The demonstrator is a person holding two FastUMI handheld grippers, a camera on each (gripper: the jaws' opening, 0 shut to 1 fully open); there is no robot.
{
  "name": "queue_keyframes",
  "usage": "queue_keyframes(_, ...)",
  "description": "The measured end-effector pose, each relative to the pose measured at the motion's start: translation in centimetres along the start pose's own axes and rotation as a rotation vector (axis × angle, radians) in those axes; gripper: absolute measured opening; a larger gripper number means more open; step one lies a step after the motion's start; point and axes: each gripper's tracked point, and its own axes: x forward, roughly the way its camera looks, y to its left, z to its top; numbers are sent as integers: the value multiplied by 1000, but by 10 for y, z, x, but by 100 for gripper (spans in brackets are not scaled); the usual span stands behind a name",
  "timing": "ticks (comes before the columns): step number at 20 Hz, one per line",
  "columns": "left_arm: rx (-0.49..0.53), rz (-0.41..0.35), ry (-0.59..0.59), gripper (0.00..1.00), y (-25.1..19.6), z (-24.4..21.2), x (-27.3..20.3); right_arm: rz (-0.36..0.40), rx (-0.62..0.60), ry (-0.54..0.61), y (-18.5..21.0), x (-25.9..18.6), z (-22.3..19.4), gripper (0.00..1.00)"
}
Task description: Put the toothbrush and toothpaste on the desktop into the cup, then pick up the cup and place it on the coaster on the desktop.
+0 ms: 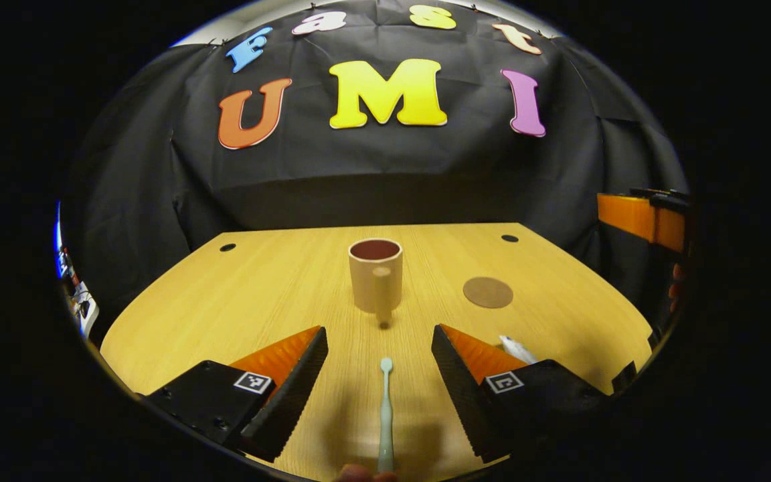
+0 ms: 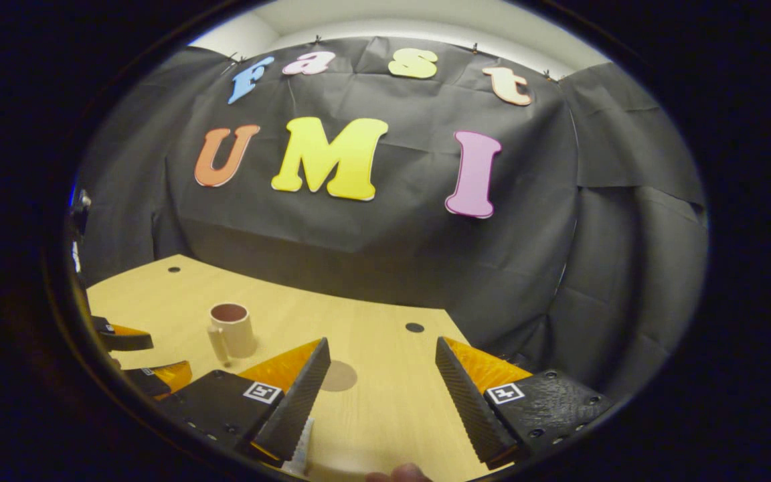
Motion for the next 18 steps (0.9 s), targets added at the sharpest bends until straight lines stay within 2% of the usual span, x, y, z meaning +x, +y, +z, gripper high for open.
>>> queue_keyframes(2, 0, -16, 45, 100, -3, -23, 4, -8, 4, 37, 1, -5, -17, 97)
queue_keyframes(4, -10, -24, 89, 100, -6, -42, 8, -1, -4, 74, 4, -9, -33, 95)
queue_keyframes(7, -16, -34, 114, 98, -8, -53, 14, 0, -9, 89, 7, -12, -40, 98)
queue_keyframes(12, -18, -19, 128, 78, -4, -61, 24, -10, -21, 96, 8, -11, -44, 95)
queue_keyframes(13, -20, -15, 128, 82, -4, -60, 27, -10, -22, 99, 9, -10, -45, 95)
queue_keyframes(14, -19, -17, 126, 69, -5, -59, 27, -11, -23, 103, 8, -11, -47, 95)
queue_keyframes(15, -14, -19, 121, 65, -7, -58, 29, -12, -23, 104, 9, -11, -48, 98)
queue_keyframes(16, -6, -18, 117, 57, -6, -57, 30, -11, -24, 104, 10, -10, -48, 95)
queue_keyframes(18, 0, -22, 120, 42, -8, -59, 32, -10, -29, 101, 13, -9, -47, 95)
